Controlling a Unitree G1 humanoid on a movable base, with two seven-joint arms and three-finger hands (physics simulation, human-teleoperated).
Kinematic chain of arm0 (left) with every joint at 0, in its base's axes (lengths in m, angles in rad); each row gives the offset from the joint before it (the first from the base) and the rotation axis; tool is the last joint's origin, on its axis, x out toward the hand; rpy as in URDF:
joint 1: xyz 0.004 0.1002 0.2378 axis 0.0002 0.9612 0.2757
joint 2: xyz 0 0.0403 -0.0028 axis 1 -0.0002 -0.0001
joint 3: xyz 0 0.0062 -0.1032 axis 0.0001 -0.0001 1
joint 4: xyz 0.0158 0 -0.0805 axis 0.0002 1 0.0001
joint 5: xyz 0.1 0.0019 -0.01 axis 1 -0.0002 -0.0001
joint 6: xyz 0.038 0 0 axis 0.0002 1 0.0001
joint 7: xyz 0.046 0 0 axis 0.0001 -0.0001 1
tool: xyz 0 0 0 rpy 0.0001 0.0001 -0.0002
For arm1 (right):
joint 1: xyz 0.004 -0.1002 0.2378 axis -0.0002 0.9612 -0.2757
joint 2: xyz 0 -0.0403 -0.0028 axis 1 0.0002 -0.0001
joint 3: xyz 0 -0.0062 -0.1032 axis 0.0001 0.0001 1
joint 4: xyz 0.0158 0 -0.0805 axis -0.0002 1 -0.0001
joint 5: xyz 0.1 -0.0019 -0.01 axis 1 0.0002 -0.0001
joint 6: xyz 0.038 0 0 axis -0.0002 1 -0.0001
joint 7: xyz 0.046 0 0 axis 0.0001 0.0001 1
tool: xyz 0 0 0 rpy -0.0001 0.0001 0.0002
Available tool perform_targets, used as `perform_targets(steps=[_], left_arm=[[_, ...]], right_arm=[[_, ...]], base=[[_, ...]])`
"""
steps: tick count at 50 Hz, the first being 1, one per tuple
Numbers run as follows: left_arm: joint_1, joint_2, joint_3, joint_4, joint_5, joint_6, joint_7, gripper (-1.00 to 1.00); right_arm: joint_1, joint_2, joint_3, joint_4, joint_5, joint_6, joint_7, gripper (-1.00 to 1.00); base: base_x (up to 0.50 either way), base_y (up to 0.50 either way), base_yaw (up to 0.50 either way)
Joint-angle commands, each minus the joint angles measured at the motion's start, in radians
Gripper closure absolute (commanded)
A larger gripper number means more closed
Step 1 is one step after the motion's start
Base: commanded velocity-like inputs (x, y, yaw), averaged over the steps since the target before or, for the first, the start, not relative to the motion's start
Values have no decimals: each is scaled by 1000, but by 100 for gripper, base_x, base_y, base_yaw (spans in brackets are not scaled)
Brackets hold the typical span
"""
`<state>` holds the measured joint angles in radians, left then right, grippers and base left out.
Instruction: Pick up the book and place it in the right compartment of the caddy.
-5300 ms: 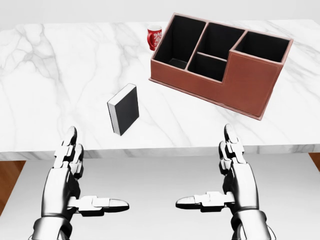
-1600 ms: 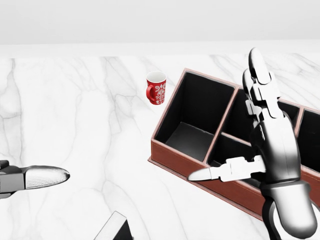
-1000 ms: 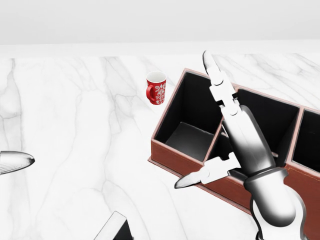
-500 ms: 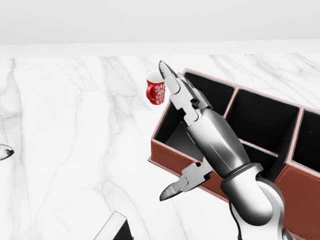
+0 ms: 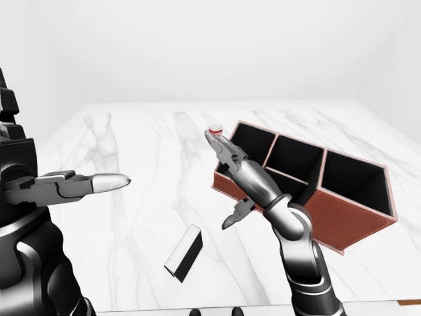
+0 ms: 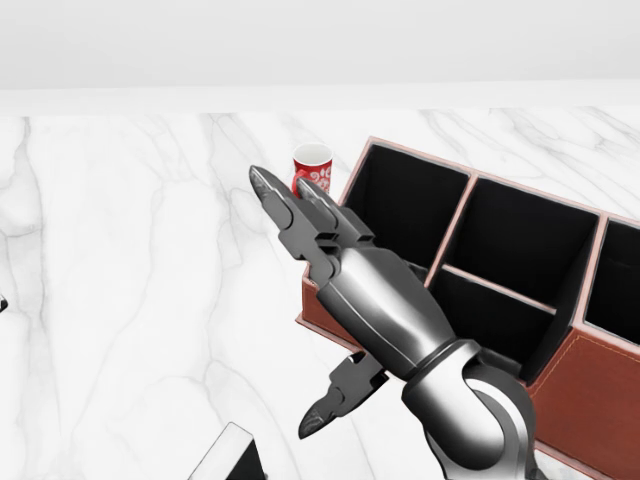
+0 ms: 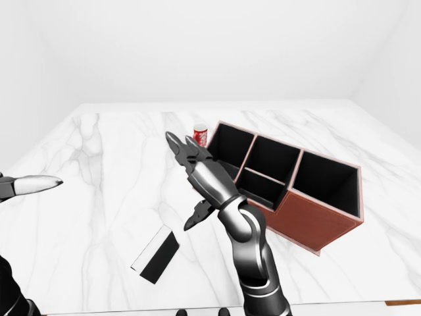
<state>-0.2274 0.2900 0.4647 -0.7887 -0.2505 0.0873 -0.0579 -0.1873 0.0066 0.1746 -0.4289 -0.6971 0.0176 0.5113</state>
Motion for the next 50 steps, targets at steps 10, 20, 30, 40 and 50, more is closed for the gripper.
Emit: perform_targets(steps=[10, 20, 30, 40, 50], left_arm=[[-19, 31, 38, -8, -8, 0, -23, -100], [-35, 65, 77, -19, -30, 0, -35, -100], [-47, 90, 107, -17, -56, 0, -31, -100], [-51, 110, 123, -13, -81, 0, -22, -100], [-63, 135, 148, -21, -107, 0, -23, -100]], right_arm=[[46, 29, 71, -2, -63, -78, 36, -100], [63, 40, 102, -1, -78, -101, 40, -100], [83, 49, 140, 4, -99, -105, 36, -100], [111, 58, 191, 22, -135, -105, 21, -100], [112, 62, 206, 62, -147, -105, 3, -100]], base=[[0, 0, 0], [0, 0, 0], [0, 0, 0], [0, 0, 0], [0, 0, 0]])
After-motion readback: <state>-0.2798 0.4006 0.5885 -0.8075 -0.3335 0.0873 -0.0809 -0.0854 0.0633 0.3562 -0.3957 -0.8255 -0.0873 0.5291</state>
